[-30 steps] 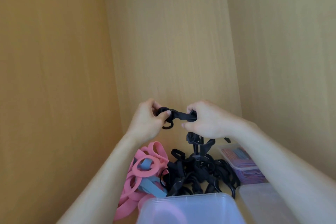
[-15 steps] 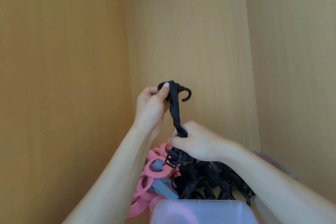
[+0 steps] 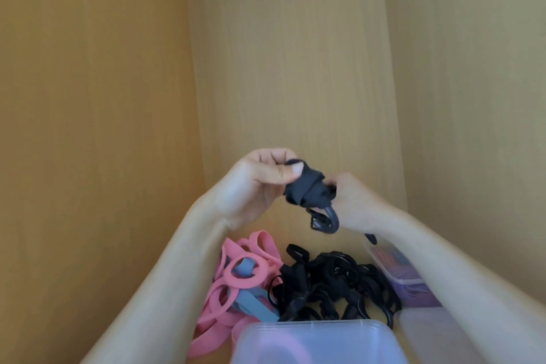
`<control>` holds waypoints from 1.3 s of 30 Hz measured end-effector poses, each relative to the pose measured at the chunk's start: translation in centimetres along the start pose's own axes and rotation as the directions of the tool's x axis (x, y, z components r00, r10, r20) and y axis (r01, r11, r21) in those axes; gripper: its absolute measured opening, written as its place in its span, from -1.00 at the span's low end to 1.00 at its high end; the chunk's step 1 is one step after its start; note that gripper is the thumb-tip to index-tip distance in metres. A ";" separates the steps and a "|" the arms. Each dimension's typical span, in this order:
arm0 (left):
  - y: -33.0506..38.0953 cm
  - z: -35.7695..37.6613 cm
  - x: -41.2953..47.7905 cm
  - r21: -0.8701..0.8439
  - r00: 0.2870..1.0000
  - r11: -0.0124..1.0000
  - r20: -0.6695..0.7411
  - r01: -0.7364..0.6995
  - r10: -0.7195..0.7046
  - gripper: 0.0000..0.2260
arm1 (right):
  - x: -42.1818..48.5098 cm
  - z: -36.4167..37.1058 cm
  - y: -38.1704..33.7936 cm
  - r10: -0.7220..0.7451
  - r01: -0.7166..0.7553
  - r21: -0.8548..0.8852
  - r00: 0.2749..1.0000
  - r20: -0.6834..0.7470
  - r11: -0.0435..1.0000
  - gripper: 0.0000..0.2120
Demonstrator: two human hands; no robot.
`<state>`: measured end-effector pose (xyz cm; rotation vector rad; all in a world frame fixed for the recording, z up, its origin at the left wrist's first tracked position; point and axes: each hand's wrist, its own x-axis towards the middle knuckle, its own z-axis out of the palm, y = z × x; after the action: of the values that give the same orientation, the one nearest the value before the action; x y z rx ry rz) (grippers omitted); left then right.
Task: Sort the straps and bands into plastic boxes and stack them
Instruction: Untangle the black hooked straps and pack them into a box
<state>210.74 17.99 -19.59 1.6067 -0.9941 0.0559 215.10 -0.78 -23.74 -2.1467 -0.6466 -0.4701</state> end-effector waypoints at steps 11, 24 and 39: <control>-1.8 -0.8 0.1 0.403 0.969 0.883 -0.147 0.240 -0.197 -0.83 | 0.3 -1.8 0.2 -0.055 -0.037 -0.320 0.960 -0.273 0.947 -0.76; -3.3 -1.3 0.9 0.668 0.834 0.712 -0.505 0.216 0.222 -0.82 | 0.0 -0.9 -1.6 -0.008 0.012 -0.070 0.999 0.053 0.997 -0.71; -3.0 -3.6 0.5 0.404 0.240 0.914 -0.884 -0.041 0.401 -0.89 | -1.2 0.4 -5.4 -0.087 0.046 0.240 0.983 0.163 0.970 -0.62</control>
<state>214.58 20.52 -20.60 1.2632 -0.1691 1.3425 210.92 2.05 -21.32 -1.9569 -0.8308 -0.2301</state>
